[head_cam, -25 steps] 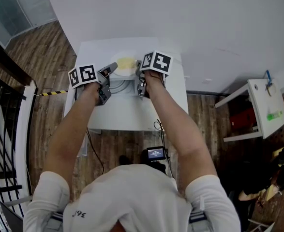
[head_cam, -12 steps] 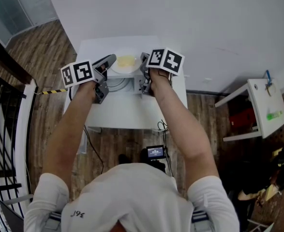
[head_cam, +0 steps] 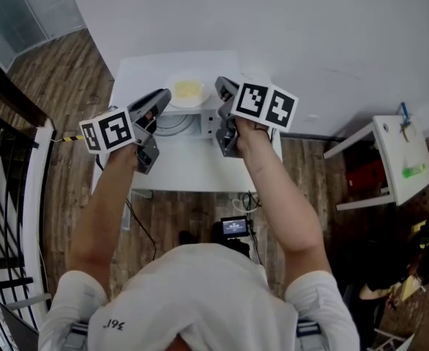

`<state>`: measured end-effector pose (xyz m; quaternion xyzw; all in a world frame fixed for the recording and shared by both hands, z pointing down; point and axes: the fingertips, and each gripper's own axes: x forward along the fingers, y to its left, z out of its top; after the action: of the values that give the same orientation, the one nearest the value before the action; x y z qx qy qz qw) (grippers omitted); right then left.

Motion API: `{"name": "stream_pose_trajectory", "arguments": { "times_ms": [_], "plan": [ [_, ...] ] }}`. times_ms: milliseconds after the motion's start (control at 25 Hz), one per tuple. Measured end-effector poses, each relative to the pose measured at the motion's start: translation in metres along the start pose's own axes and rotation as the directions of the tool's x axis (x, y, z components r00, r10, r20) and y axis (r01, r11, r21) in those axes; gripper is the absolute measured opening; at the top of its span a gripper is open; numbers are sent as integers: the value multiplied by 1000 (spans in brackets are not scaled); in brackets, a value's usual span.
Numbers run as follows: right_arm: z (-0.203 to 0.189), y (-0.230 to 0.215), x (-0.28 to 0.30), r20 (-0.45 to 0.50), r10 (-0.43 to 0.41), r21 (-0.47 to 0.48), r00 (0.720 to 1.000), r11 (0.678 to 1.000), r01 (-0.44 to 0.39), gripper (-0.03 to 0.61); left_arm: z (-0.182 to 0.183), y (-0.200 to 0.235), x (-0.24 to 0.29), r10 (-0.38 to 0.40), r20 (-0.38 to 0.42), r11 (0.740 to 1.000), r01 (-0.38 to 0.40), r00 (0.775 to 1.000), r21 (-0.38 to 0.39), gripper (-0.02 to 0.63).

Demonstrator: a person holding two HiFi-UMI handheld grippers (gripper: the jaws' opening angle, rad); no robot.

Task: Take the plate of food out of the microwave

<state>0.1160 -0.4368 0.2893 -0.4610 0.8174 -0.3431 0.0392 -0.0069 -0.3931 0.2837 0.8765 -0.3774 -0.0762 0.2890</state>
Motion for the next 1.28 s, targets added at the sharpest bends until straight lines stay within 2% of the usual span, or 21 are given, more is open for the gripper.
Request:
{"name": "stream_pose_trajectory", "arguments": {
  "times_ms": [200, 960, 1280],
  "plan": [
    [-10, 1, -22, 13, 38, 16, 999, 999, -38, 2, -9, -7, -20, 4, 25, 1000, -4, 1000, 22, 84],
    [-60, 6, -80, 10, 121, 59, 993, 991, -121, 2, -74, -31, -62, -44, 15, 999, 44, 999, -20, 84],
    [-81, -14, -101, 12, 99, 84, 995, 991, -100, 2, -101, -28, -79, -19, 0, 999, 19, 1000, -42, 84]
  ]
}}
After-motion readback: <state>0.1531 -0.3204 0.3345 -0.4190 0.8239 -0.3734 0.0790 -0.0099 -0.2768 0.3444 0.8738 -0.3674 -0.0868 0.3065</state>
